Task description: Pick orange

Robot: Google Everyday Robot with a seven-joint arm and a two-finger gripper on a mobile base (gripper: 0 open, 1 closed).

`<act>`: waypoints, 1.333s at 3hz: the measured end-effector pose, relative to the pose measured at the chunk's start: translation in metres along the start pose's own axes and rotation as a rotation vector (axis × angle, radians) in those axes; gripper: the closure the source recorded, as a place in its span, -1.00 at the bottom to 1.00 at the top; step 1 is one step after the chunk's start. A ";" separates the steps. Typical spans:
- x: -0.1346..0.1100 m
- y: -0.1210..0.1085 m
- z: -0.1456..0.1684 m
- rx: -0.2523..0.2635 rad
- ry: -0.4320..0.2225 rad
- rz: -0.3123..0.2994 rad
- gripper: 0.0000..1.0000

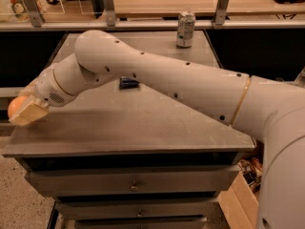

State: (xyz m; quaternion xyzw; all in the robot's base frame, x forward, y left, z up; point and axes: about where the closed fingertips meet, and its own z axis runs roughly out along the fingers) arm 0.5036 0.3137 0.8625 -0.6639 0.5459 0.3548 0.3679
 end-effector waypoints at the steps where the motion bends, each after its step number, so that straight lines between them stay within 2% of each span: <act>1: -0.015 -0.012 -0.023 0.041 -0.026 -0.033 0.88; 2: -0.027 -0.024 -0.047 0.082 -0.035 -0.063 1.00; 3: -0.037 -0.036 -0.065 0.119 -0.040 -0.086 1.00; 4: -0.037 -0.036 -0.065 0.119 -0.040 -0.086 1.00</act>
Offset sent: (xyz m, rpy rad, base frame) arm 0.0431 -0.0464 0.0792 0.0725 -0.1480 -0.0755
